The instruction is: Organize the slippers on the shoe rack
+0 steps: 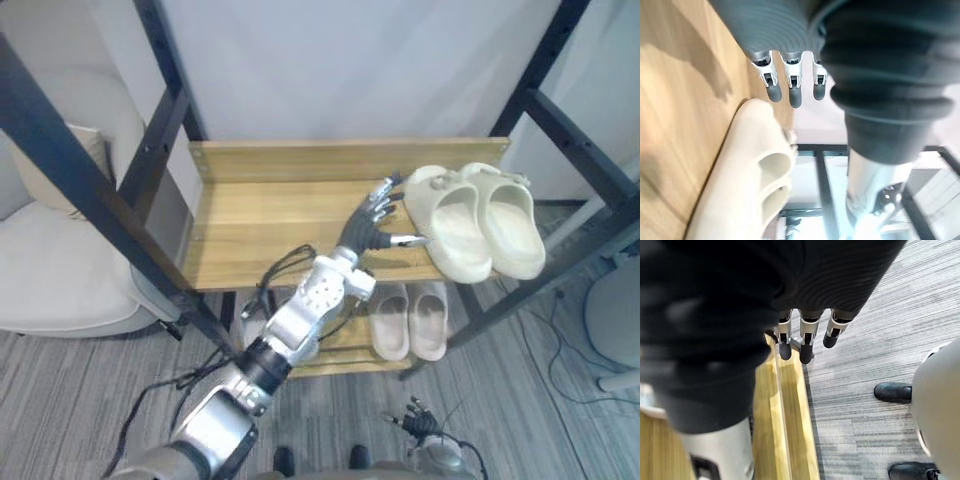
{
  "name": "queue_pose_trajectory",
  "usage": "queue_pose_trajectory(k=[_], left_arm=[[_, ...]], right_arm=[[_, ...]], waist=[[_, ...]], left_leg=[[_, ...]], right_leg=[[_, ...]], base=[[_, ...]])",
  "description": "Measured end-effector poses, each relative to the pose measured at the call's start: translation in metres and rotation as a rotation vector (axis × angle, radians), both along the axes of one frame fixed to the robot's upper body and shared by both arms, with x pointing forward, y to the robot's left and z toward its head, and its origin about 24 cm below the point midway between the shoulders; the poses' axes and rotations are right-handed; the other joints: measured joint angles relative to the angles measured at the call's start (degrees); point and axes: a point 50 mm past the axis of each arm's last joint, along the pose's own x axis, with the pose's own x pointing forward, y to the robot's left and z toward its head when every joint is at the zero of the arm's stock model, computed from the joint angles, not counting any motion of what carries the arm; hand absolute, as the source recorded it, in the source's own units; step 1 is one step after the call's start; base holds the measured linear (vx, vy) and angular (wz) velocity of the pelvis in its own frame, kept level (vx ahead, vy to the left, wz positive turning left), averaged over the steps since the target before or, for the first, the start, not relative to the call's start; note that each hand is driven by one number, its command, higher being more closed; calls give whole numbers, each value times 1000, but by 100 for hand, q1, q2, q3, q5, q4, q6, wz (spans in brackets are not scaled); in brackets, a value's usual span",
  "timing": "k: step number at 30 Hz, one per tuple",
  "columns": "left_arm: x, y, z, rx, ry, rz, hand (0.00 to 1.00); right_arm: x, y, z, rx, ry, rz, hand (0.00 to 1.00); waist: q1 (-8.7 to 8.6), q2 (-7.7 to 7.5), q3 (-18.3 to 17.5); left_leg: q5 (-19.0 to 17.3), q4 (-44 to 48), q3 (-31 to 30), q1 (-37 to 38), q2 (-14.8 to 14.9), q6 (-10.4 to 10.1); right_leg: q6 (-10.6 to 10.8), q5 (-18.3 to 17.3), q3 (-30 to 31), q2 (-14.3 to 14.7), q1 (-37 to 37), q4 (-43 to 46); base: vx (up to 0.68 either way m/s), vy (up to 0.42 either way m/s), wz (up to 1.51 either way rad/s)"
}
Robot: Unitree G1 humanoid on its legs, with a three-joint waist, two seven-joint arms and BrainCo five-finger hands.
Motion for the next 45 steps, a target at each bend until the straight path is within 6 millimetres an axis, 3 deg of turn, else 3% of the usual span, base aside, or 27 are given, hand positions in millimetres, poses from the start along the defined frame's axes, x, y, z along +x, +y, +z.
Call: queue_pose_trajectory(k=[1,4,8,10,11,13,14,18,19,20,23,29,34,37,45], left_arm=[[-15,-3,3,-45,-10,-61,0],[-34,-10,1,-80,-1,-158,0],[-67,-22,-17,-100,76,-332,0],[-84,-19,-45,-107,211,-399,0],[-87,-18,-50,-103,231,-401,0],[-96,-10,-84,-59,362,-393,0],[-97,-8,-89,-50,382,-389,0],[-114,17,-155,86,630,-294,0],[-115,19,-158,95,641,-287,0],[-123,35,-181,157,717,-226,0],[-131,60,-209,256,805,-122,0],[-144,129,-261,463,1015,205,0],[-171,173,-286,589,1173,434,0],[-176,187,-288,618,1192,545,0],[-180,193,-291,605,1232,669,0]], right_arm=[[0,1,0,0,1,9,0],[-1,1,-1,-5,8,24,0],[-3,-1,-4,-22,35,65,0],[-2,2,-4,-23,37,89,0],[-1,2,-4,-22,37,91,0],[3,5,-3,-21,30,114,0],[2,6,-3,-22,31,117,0],[0,8,-5,-29,45,149,0],[0,8,-5,-29,46,150,0],[-1,9,-5,-29,48,153,0],[-6,9,-7,-27,60,154,0],[-11,9,-8,-22,70,154,0],[-12,8,-9,-16,77,150,0],[-13,7,-10,-18,90,151,0],[-10,5,-10,-28,84,169,0]], waist=[[60,12,-7],[142,65,-36],[253,203,-136],[267,244,-159],[267,244,-159],[290,247,-161],[293,247,-164],[313,232,-202],[314,231,-203],[323,224,-204],[328,192,-267],[371,56,-349],[404,-43,-325],[445,-43,-319],[514,-25,-296]], left_leg=[[24,0,-93,-52,-21,8],[48,0,-179,-90,-52,26],[70,0,-285,-125,-103,60],[72,0,-301,-65,-99,64],[72,-1,-301,-57,-97,64],[84,-1,-316,-50,-97,70],[87,-1,-320,-48,-97,72],[121,-1,-357,-23,-107,80],[123,-1,-359,-20,-107,79],[131,-2,-389,29,-111,79],[145,-3,-443,67,-118,75],[147,-12,-433,85,-110,72],[118,-38,-265,145,-108,72],[81,-38,-94,158,-101,80],[22,-2,45,181,-187,155]], right_leg=[[13,-15,-41,-12,-15,0],[24,-25,-128,-35,-14,1],[47,-40,-189,-68,-13,7],[72,-80,-216,-57,4,112],[71,-83,-215,-55,8,118],[71,-86,-223,-53,8,142],[71,-86,-224,-54,8,146],[72,-86,-245,-64,28,171],[72,-86,-247,-64,32,173],[72,-87,-260,-66,88,175],[81,-107,-301,-69,150,172],[95,-136,-291,-70,150,171],[106,-141,-156,-83,139,171],[110,-114,42,-77,104,174],[147,-131,245,-144,-58,382]], base=[[-33,2,23],[-33,7,22],[-16,17,11],[-3,1,2],[0,0,0],[-40,-2,1],[-59,3,1],[-46,4,3],[-54,0,5],[-38,-1,5],[-50,-5,11],[-38,0,1],[-15,14,-12],[20,22,-31],[38,30,-15]])
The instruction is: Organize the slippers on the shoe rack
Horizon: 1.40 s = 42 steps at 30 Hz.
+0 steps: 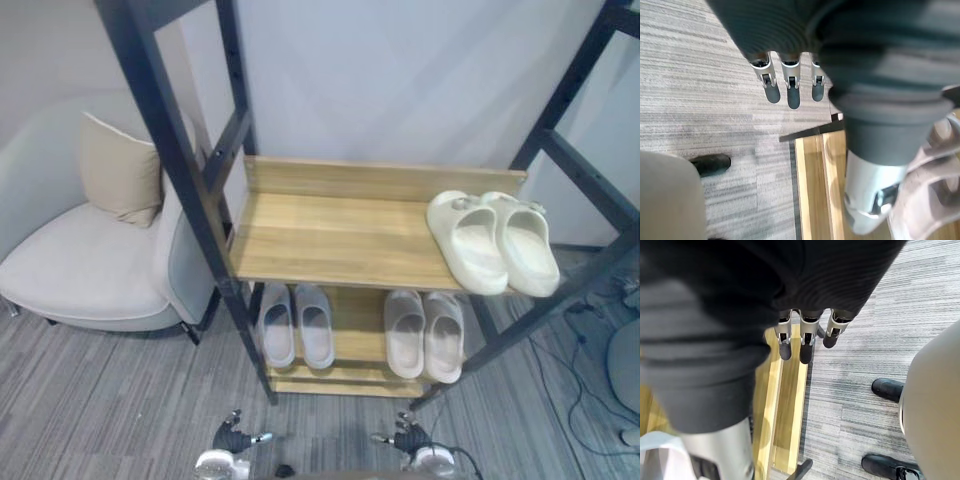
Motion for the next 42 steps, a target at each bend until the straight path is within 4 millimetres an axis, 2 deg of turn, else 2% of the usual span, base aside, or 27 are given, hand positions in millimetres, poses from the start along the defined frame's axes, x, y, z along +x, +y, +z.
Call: queue_pose_trajectory(k=[3,4,5,6,7,8,10,12,15,18,21,22,23,24,26,27,28,30,31,32,33,34,36,39,40,41,42], left_arm=[[5,-4,0,-13,-13,8,0],[6,-10,0,-26,-16,10,0],[6,-11,0,-29,-17,10,0],[8,-11,1,-28,-23,7,0],[9,-12,1,-29,-27,0,0],[9,-12,1,-27,-27,-2,0],[14,-9,3,-19,-40,-6,0],[17,-10,5,-20,-56,-7,0],[20,-13,6,-22,-67,5,0],[21,-11,6,-16,-70,20,0],[34,-16,9,-24,-99,7,0],[37,-18,10,-27,-107,-3,0],[42,-21,12,-32,-120,-14,0],[47,-23,14,-39,-136,-15,0],[53,-24,15,-44,-143,-13,0],[53,-25,15,-46,-142,-13,0],[51,-26,15,-51,-139,-12,0],[50,-33,13,-68,-133,-16,0],[47,-34,11,-71,-120,-15,0],[45,-35,10,-74,-106,-17,0],[43,-34,9,-70,-97,-24,0],[39,-26,7,-48,-83,-23,0],[37,-23,6,-40,-75,-25,0],[28,-23,2,-36,-42,-33,0],[25,-21,1,-26,-28,-50,0],[25,-20,1,-26,-27,-50,0],[24,-20,1,-27,-26,-46,0]], right_arm=[[5,0,1,-17,-11,35,0],[13,-1,4,-26,-35,47,0],[14,-2,5,-27,-37,48,0],[11,-6,4,-40,-34,49,0],[9,-7,4,-53,-36,63,0],[8,-7,4,-53,-36,63,0],[-2,-10,1,-52,-22,45,0],[-3,-9,1,-52,-18,46,0],[2,-4,2,-38,-32,50,0],[16,9,8,-8,-83,69,0],[26,6,12,-14,-115,70,0],[28,5,13,-17,-118,71,0],[33,4,15,-21,-129,70,0],[32,3,14,-22,-126,63,0],[35,2,17,-25,-142,55,0],[33,3,16,-20,-141,50,0],[30,3,16,-21,-135,48,0],[27,-3,14,-26,-124,22,0],[25,-4,14,-27,-121,11,0],[24,-6,13,-31,-117,7,0],[22,-6,13,-30,-111,0,0],[23,1,13,-7,-115,2,0],[23,2,13,-5,-116,2,0],[27,2,15,-10,-128,17,0],[30,1,17,-9,-150,19,0],[30,1,18,-9,-153,20,0],[31,1,18,-10,-157,20,0]], waist=[[31,90,190],[16,165,276],[15,176,290],[-19,201,327],[-39,117,332],[-40,102,331],[-10,-23,294],[52,-74,265],[162,-42,287],[234,-45,286],[167,-9,411],[133,-20,464],[112,-24,552],[59,-60,612],[15,-19,675],[-18,-33,678],[-49,-68,669],[-163,15,656],[-182,71,643],[-196,217,632],[-190,211,651],[-151,115,632],[-145,65,596],[-160,162,628],[-218,208,669],[-227,205,667],[-248,207,667]], left_leg=[[-160,128,-76,46,-55,51],[-240,258,-217,35,-51,111],[-252,299,-266,20,-52,110],[-315,451,-489,-75,-79,141],[-337,624,-998,-196,-177,167],[-335,643,-1055,-210,-195,165],[-292,841,-1696,-391,-429,114],[-225,931,-1992,-510,-568,125],[-208,1089,-2347,-658,-644,39],[-124,1075,-2536,-936,-570,-171],[127,1050,-2912,-1354,-478,-441],[393,987,-2814,-1472,-477,-487],[846,675,-2433,-1513,-440,-456],[831,794,-1270,-1624,-334,-329],[-320,2362,889,-1949,73,174],[-679,2893,1400,-1916,241,197],[-890,3114,1608,-1796,328,144],[-1240,3208,1781,-1385,580,-16],[-1409,3136,1887,-1180,729,-104],[-1553,2724,1883,-962,755,-279],[-1617,2293,1860,-801,620,-246],[-1420,1957,1710,-737,353,-135],[-1395,1878,1570,-719,191,-77],[-1411,1675,1238,-363,-23,82],[-1436,1587,858,-108,-75,186],[-1437,1570,782,-65,-62,191],[-1432,1508,607,44,-30,199]], right_leg=[[174,-451,3,-230,-356,1164],[198,-480,84,-299,-603,1882],[196,-481,127,-313,-661,2059],[185,-483,331,-332,-829,2526],[140,-507,898,-301,-933,3004],[115,-525,966,-301,-930,3028],[67,-788,1364,-349,-764,3020],[44,-981,1633,-380,-700,3001],[51,-1198,2001,-280,-573,2847],[68,-1348,1718,-191,-376,2175],[26,-1351,1199,-59,-287,1518],[-27,-1360,1041,-52,-297,1479],[-182,-1270,875,-95,-350,1464],[-275,-1225,601,-122,-330,1310],[-313,-1235,9,-175,-317,1292],[-313,-1235,-285,-245,-303,1328],[-311,-1235,-482,-311,-282,1327],[-259,-1255,-960,-409,-190,1311],[-155,-1279,-1127,-424,-171,1337],[-31,-1287,-1269,-398,-153,1412],[56,-1288,-1358,-406,-154,1420],[112,-1191,-1387,-529,-125,1328],[187,-1165,-1365,-686,-147,1498],[348,-972,-1215,-1293,-714,3571],[28,-987,-694,-1329,-1309,4943],[58,-1060,-581,-1250,-1387,5060],[101,-1234,-365,-1031,-1541,5150]], base=[[2,45,15],[-46,67,37],[-55,53,69],[-8,26,136],[8,-12,142],[36,-70,164],[60,-118,149],[95,-125,113],[24,-184,66],[-57,-208,27],[-141,-229,78],[-158,-162,106],[-145,-87,109],[-190,-67,101],[-192,-50,108],[-168,-49,123],[-151,9,126],[-128,127,124],[-98,177,112],[-58,220,97],[16,256,96],[38,260,73],[60,185,51],[99,214,64],[122,118,89],[179,77,104],[114,-11,92]])
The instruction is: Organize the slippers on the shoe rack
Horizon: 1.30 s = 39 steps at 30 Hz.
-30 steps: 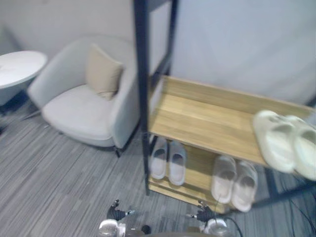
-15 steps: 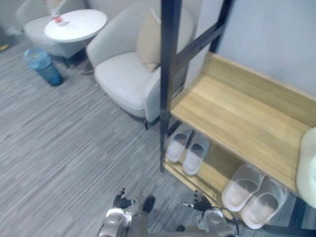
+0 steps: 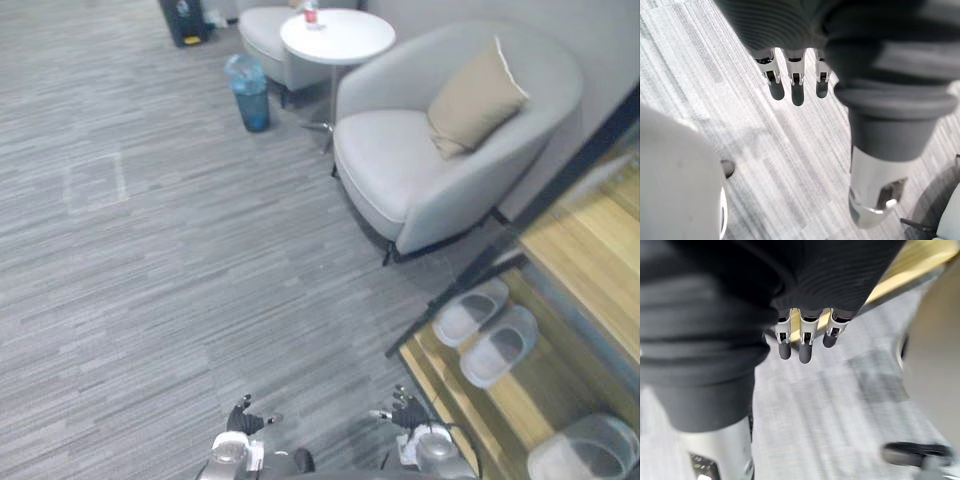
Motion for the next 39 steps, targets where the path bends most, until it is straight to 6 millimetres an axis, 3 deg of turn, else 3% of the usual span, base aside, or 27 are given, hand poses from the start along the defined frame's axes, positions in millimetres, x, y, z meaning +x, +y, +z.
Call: queue_pose_trajectory(k=[2,4,6,8,9,10,11,12,14,16,18,20,21,22,23,24,25,27,29,30,31,32,34,36,37,38,39], left_arm=[[0,1,-1,-5,4,12,0],[-2,1,-2,-6,11,18,0],[-2,2,-1,-15,7,41,0],[-4,5,-2,-19,11,76,0],[-6,1,-3,-34,12,89,0],[-3,-3,-2,-66,-9,150,0],[-1,-1,0,-76,-21,190,0],[3,0,2,-94,-48,247,0],[9,6,7,-78,-85,275,0],[12,7,9,-74,-104,272,0],[17,5,11,-82,-127,270,0],[20,4,12,-85,-133,266,0],[21,2,12,-87,-132,262,0],[21,5,13,-80,-134,267,0],[20,7,12,-74,-131,267,0],[18,9,11,-66,-118,264,0],[13,12,8,-59,-96,263,0],[5,19,4,-36,-51,258,0],[3,18,2,-28,-29,227,0],[4,16,2,-32,-31,224,0],[6,15,3,-35,-34,223,0],[5,12,1,-44,-21,222,0],[8,7,1,-55,-25,220,0],[11,2,2,-65,-31,204,0],[11,2,2,-61,-30,195,0],[8,1,1,-61,-21,190,0],[5,-4,-1,-71,-12,190,0]], right_arm=[[3,-1,1,-6,-11,12,0],[8,-1,4,-9,-26,26,0],[11,0,5,-8,-33,31,0],[10,-1,4,-10,-29,29,0],[11,-4,4,-19,-22,26,0],[11,-5,4,-23,-19,26,0],[10,-4,4,-22,-21,28,0],[12,-2,5,-21,-31,41,0],[10,7,3,7,-17,36,0],[10,11,3,25,-17,27,0],[12,8,4,17,-22,25,0],[11,7,4,15,-18,19,0],[10,6,3,10,-13,18,0],[6,7,-2,9,24,21,0],[5,9,-3,12,32,23,0],[5,8,-4,6,42,30,0],[3,7,-5,-1,48,34,0],[-3,7,-6,6,53,31,0],[-1,7,-4,8,34,29,0],[0,6,-3,9,22,23,0],[2,6,-1,11,7,22,0],[7,5,3,13,-23,17,0],[10,4,5,11,-43,17,0],[10,6,4,16,-39,17,0],[11,7,4,18,-39,18,0],[13,7,5,15,-42,22,0],[14,7,5,15,-41,19,0]], waist=[[-15,8,3],[-60,29,12],[-137,16,35],[-195,-25,3],[-155,125,-12],[-135,196,3],[-143,235,48],[-31,274,138],[126,198,226],[139,79,244],[192,89,224],[296,101,207],[346,115,183],[427,10,166],[429,-30,144],[419,-48,141],[401,-67,153],[298,-222,187],[196,-195,218],[126,-220,198],[85,-225,197],[-13,-195,215],[-67,-160,236],[-90,-243,183],[-99,-306,204],[-145,-331,200],[-165,-242,162]], left_leg=[[16,-151,-409,176,44,22],[14,-272,-738,256,79,17],[-122,-305,-1265,318,112,-83],[-397,-66,-1695,412,174,-203],[-447,304,-1783,327,325,-266],[-430,1536,-1614,-282,387,-296],[-336,2366,-1386,-645,472,-445],[-216,3521,-940,-1214,774,-702],[-253,4346,-208,-1660,1192,-665],[-265,3827,368,-1912,1243,-647],[-189,2827,722,-2162,1142,-550],[264,1456,938,-2366,862,-377],[759,796,1005,-2365,717,-206],[992,909,967,-2374,508,144],[879,911,939,-2350,417,177],[787,877,872,-2249,331,211],[732,646,791,-1914,170,208],[628,281,460,-1169,-135,262],[466,56,6,-561,-202,332],[418,-99,-229,-279,-203,376],[396,-226,-393,-85,-191,381],[359,-477,-669,322,-107,417],[225,-531,-808,503,-32,439],[11,-778,-983,853,-61,331],[-81,-888,-1056,1071,-102,281],[-254,-921,-1182,1362,-85,234],[-285,-803,-1227,1466,2,201]], right_leg=[[-28,-173,166,369,-419,-442],[-41,-59,531,720,-747,-1521],[2,487,1596,1171,-817,-2907],[-199,1017,1817,1265,-701,-2957],[-301,808,1529,1292,-558,-2900],[-375,692,1210,1251,-340,-3030],[-419,654,1085,1274,-158,-3148],[-508,600,942,1357,169,-3294],[-648,501,659,1396,901,-3700],[-630,494,356,1286,1477,-4219],[-521,466,128,1209,1781,-4573],[-356,371,-137,1127,2043,-4826],[-213,277,-229,1123,2135,-4874],[-9,95,-303,959,2281,-4815],[37,70,-329,895,2269,-4660],[113,23,-308,764,2130,-4158],[194,30,-123,475,1705,-2819],[275,667,471,125,883,-331],[117,551,767,322,327,855],[94,449,823,501,16,926],[48,340,832,615,-218,795],[-99,90,752,844,-656,-114],[-98,154,744,1023,-881,-1137],[-20,1039,771,1151,-995,-3490],[-59,1315,768,1156,-1033,-3896],[-454,1864,879,1225,-1028,-3803],[-637,1948,861,1278,-1056,-3481]], base=[[216,-43,111],[275,-110,98],[318,-207,125],[361,-239,125],[550,-316,132],[549,-295,117],[446,-238,98],[346,-158,55],[443,-187,57],[345,-137,72],[331,-33,54],[442,81,66],[545,176,61],[554,166,50],[479,137,41],[382,125,36],[380,149,48],[576,189,75],[605,104,115],[547,39,123],[648,-12,132],[534,-36,100],[485,-57,77],[554,-116,69],[605,-171,60],[669,-185,47],[811,-215,34]])
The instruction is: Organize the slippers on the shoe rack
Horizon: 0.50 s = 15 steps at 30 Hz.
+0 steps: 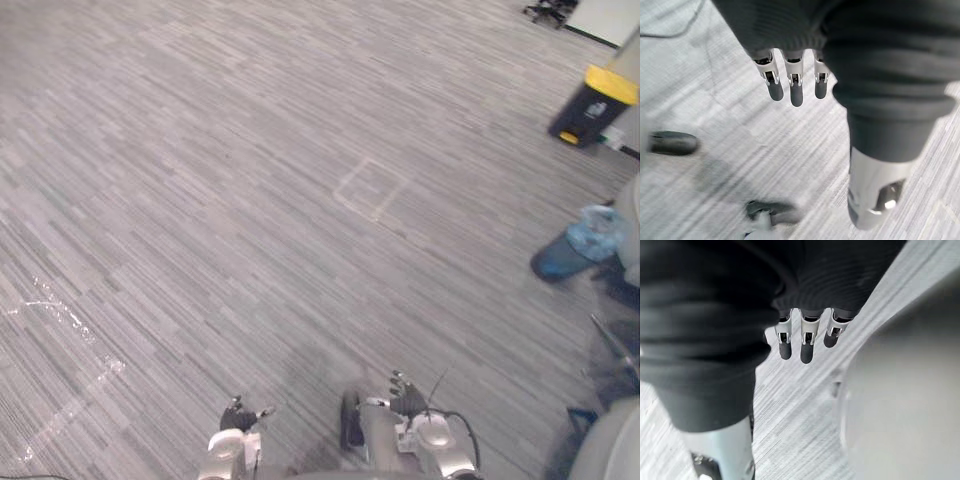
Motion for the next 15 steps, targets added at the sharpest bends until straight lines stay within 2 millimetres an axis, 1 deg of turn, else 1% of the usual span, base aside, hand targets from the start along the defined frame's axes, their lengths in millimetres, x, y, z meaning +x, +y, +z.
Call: queue_pose_trajectory(k=[1,2,3,4,5,6,7,8,9,10,11,12,13,14,15], left_arm=[[-3,-6,-1,-21,3,10,0],[-4,-8,-2,-25,5,16,0],[-2,-9,-1,-28,1,17,0],[-2,-10,-1,-38,-2,42,0],[-2,-10,0,-50,-13,84,0],[0,-8,2,-44,-32,98,0],[5,-7,4,-42,-48,92,0],[9,-6,7,-33,-67,82,0],[13,-4,9,-24,-85,77,0],[18,-4,13,-21,-115,80,0],[19,-4,14,-21,-120,80,0],[20,-5,14,-23,-126,80,0],[20,-5,15,-24,-129,79,0],[16,-4,13,-20,-118,77,0],[13,-2,11,-11,-100,70,0]], right_arm=[[1,-1,0,-2,2,-4,0],[1,-2,0,-3,1,-10,0],[0,-4,1,-2,0,-20,0],[0,-3,2,-1,-7,-19,0],[-2,-2,3,-3,-14,-7,0],[-3,0,2,-2,-7,8,0],[-9,5,-1,10,16,3,0],[-11,11,-3,27,30,-3,0],[-12,15,-4,43,38,-17,0],[-12,21,-3,61,37,-25,0],[-11,20,-3,62,35,-29,0],[-11,19,-3,61,35,-41,0],[-15,17,-5,56,48,-51,0],[-20,11,-9,36,71,-52,0],[-27,12,-14,35,110,-50,0]], waist=[[21,146,-93],[2,212,-118],[-61,324,-110],[-111,417,-77],[-55,516,-31],[123,526,38],[176,535,41],[226,476,36],[252,331,13],[309,253,29],[319,266,25],[360,279,10],[430,289,1],[488,378,-53],[491,365,-128]], left_leg=[[3,463,-9,-148,111,-10],[8,960,16,-321,159,-20],[150,2205,227,-803,268,-259],[518,3394,419,-1263,438,-720],[1580,4601,638,-1697,709,-992],[2116,5475,820,-1988,954,-1051],[1507,6323,967,-2479,1163,-796],[1054,6513,1135,-2849,1256,-687],[612,6187,1431,-3280,1331,-617],[230,4942,1716,-3680,1284,-566],[210,4567,1691,-3774,1228,-572],[255,3708,1470,-3881,1057,-613],[490,2604,954,-3898,784,-747],[1065,1703,257,-3857,664,-957],[1341,1995,266,-3811,546,-805]], right_leg=[[-112,-285,-67,45,4,192],[-105,-396,-136,82,105,203],[-90,-571,-275,195,402,124],[-104,-707,-343,290,738,-8],[-157,-910,-288,452,1203,-187],[-242,-1081,-93,559,1663,-347],[-287,-1266,-12,614,2074,-497],[-282,-1353,67,569,2352,-623],[-235,-1389,192,476,2661,-785],[-190,-1420,403,299,2959,-936],[-181,-1426,452,256,3028,-966],[-84,-1490,603,151,3117,-990],[41,-1626,826,29,3231,-985],[201,-1874,1164,9,3351,-971],[293,-2066,1400,-136,3488,-845]], base=[[689,-163,16],[669,-164,19],[656,-176,27],[647,-167,15],[659,-108,-24],[661,-29,-46],[756,-23,-49],[605,-24,-37],[731,-17,-65],[622,28,-67],[614,77,-76],[464,172,-76],[574,294,-123],[716,422,-139],[610,388,-107]])
